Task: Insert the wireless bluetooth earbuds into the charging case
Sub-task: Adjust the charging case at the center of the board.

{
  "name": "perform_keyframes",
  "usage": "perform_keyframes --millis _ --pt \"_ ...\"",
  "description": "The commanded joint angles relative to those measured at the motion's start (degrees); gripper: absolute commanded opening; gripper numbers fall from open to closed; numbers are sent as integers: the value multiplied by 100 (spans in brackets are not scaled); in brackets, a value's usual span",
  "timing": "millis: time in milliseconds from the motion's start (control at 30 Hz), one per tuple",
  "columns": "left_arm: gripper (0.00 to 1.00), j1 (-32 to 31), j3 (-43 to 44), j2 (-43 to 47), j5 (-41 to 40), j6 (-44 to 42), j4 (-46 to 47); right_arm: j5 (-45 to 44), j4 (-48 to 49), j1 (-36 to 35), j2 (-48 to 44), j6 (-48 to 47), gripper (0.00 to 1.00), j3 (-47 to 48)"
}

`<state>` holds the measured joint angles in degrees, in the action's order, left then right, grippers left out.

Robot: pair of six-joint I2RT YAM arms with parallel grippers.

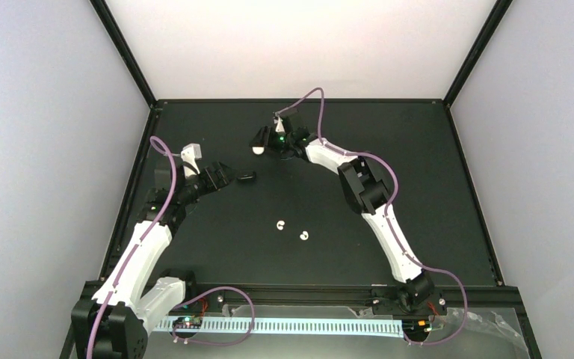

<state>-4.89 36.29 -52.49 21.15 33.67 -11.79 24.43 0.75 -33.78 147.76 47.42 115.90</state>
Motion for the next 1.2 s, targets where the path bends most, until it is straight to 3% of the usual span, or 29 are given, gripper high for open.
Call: perform_keyframes --millis 0,133,233,433,600,733,867,1167 --pt "99 43 124 102 127 78 168 -865 -1517 -139 137 -650 73 665" --pt "99 41 124 125 103 74 161 -1137 -1968 -192 393 -732 73 1278" --pt "99 48 147 134 50 45 123 -1167 -1805 -199 278 -652 73 1099" --pt "99 52 212 67 -239 43 266 -909 271 -103 -1340 -91 74 -1495" --pt "99 41 344 -303 -250 596 984 -772 1220 -16 -2679 268 75 -3061" --pt "97 34 643 -1331 -239 1019 1563 -834 1845 -10 -3919 562 75 -4581" --pt "92 -6 1697 -2825 -171 933 1525 -810 2538 -80 -5110 914 75 -5966" --pt "90 -112 3497 -5061 -229 681 1359 -1279 1439 -733 -7452 155 75 -7439"
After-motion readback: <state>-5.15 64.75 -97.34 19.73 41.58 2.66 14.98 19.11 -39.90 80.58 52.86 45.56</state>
